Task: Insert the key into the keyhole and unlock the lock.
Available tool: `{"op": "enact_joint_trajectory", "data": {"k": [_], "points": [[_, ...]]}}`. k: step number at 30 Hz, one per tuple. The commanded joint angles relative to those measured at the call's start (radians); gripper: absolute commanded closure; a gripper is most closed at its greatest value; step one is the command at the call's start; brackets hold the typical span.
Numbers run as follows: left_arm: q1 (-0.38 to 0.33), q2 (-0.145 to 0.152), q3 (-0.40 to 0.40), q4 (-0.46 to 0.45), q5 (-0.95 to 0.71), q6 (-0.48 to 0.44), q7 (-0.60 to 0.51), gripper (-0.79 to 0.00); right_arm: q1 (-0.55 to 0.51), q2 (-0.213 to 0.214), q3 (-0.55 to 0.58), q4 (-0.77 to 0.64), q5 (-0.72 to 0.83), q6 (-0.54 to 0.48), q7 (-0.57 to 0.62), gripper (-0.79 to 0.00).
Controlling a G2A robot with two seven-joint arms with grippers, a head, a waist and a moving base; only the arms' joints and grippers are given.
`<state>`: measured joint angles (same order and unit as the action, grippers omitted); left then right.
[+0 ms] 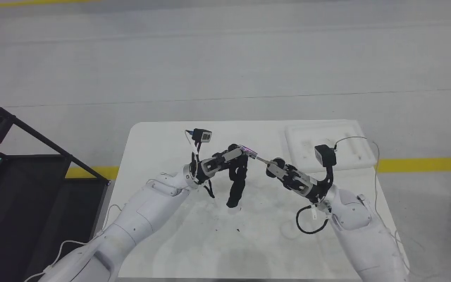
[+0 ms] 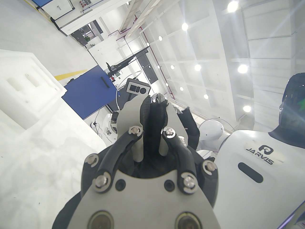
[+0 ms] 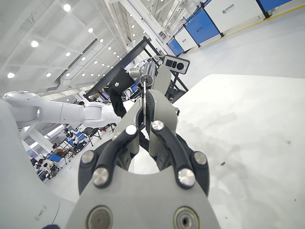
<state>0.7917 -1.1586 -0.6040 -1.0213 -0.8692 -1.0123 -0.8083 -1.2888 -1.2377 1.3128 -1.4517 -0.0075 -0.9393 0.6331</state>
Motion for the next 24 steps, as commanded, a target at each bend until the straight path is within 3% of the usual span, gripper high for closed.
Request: {"op": "enact_joint_trajectory", "data": {"k": [1, 24], "points": [[0.0, 0.0, 0.0, 0.0, 0.0, 0.0, 0.0, 0.0, 0.002, 0.002, -0.003, 0.001, 0.0, 0.0, -0.005, 0.0], [0.0, 0.0, 0.0, 0.0, 0.0, 0.0, 0.0, 0.0, 0.02, 0.018, -0.038, 0.019, -0.014, -0.009, -0.047, 0.0]]}}
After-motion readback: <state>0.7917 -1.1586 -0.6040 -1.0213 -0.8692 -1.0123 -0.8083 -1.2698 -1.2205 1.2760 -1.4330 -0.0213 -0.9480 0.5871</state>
